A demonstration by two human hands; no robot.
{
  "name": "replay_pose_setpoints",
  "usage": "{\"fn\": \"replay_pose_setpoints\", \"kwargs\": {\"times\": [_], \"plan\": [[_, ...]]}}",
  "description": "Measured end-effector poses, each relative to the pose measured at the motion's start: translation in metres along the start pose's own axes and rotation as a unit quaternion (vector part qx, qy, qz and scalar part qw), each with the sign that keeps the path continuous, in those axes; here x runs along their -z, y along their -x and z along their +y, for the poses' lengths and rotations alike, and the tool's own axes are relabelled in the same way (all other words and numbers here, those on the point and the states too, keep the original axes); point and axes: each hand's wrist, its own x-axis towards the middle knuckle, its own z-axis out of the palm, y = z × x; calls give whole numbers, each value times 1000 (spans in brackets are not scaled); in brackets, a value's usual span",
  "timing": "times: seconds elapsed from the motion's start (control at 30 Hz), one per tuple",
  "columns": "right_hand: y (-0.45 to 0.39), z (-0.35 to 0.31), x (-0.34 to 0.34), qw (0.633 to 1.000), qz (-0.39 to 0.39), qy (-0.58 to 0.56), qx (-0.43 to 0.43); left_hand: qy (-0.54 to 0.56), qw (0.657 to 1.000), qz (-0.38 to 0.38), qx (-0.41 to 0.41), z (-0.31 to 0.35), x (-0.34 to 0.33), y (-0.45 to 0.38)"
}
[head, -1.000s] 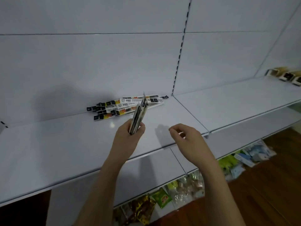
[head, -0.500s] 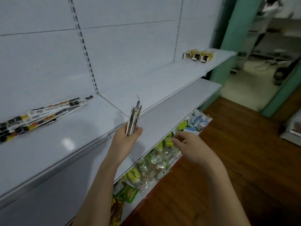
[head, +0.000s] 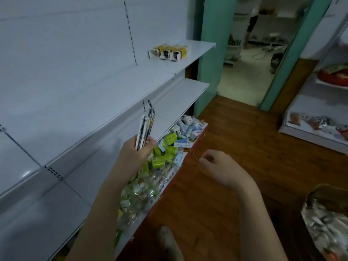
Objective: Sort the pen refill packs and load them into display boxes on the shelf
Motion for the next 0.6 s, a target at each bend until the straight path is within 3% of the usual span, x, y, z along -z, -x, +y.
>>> {"fn": "replay_pose_setpoints", "kwargs": {"times": [0.27,0.5,0.6], "plan": [[-116,44,63,997,-63,31,-12,33,999,-6,20,3,-78,-139],[-219,86,148,998,30,34,-54,80,996,-48,-9,33,-176,-269],[-255,110,167,997,-33,33,-64,67,994,-88,2,39,-213,-308]]}}
